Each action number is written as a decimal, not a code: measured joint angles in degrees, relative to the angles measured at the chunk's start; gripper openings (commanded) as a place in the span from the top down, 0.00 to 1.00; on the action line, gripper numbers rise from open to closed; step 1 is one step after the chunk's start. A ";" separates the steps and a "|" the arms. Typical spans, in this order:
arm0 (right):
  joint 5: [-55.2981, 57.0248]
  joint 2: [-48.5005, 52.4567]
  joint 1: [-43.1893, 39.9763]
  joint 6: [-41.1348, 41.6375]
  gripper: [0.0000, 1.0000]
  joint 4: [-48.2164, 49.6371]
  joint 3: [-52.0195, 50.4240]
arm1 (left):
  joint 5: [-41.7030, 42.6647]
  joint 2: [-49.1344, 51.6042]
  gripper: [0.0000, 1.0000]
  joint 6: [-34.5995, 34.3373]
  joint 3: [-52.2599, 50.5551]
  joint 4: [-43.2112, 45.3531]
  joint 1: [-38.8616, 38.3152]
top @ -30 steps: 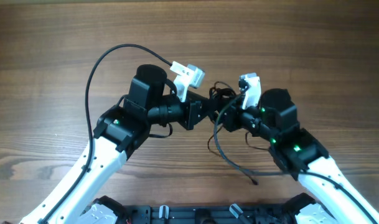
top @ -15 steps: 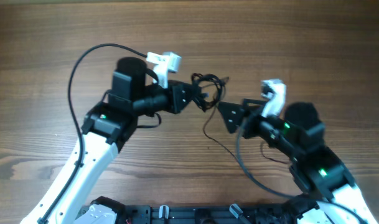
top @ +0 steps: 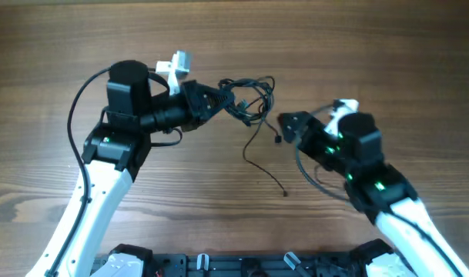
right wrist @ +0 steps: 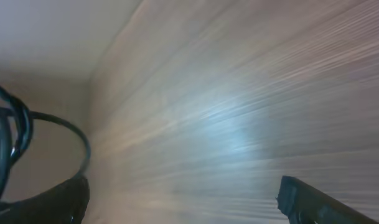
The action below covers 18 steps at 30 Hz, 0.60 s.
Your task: Untangle cables
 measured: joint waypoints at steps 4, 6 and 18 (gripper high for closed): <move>-12.55 9.99 -0.07 4.83 0.00 12.68 -0.42 | 0.17 0.00 0.96 -9.73 0.00 0.42 0.44; -18.69 14.82 -0.07 7.23 0.00 22.34 -0.83 | 0.17 0.00 0.96 -13.33 0.00 0.33 0.44; -18.12 25.27 -0.83 5.09 0.00 15.52 -0.96 | 1.88 -0.09 0.96 -22.58 0.00 5.46 0.59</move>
